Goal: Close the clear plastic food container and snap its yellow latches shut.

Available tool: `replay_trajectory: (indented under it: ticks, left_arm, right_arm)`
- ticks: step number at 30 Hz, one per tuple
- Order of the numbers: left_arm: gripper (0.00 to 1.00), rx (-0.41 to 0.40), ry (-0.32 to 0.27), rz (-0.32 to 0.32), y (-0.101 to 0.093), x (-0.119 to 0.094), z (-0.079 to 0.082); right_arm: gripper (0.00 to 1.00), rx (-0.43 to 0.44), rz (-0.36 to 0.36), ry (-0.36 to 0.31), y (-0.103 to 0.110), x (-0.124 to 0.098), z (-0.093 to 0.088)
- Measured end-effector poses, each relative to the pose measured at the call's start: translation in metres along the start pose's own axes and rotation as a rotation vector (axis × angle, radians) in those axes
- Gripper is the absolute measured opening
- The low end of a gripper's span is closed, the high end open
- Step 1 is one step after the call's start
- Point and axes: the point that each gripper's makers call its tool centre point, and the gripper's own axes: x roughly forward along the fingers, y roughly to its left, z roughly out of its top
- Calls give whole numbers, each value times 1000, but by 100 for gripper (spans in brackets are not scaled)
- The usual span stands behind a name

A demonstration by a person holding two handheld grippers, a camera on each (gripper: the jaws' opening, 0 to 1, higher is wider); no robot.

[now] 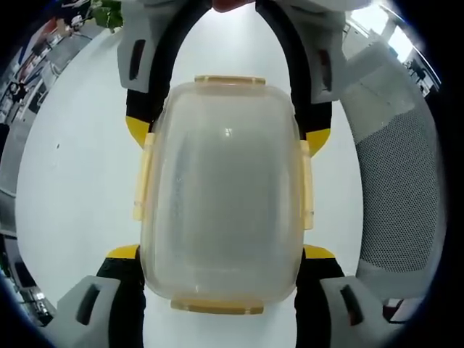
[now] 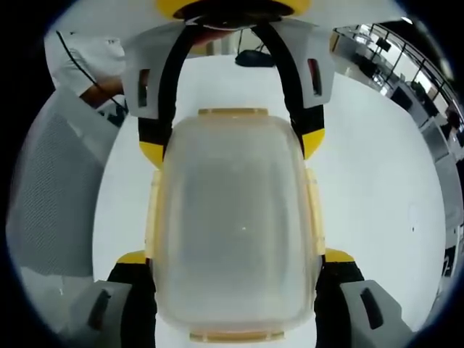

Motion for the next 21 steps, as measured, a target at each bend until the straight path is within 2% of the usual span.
replay_trajectory:
  ticks: [21]
  left_arm:
    - [87, -15, -4, -5, 17, 2, 2]
  right_arm:
    - [94, -5, -7, -4, -18, 1, -2]
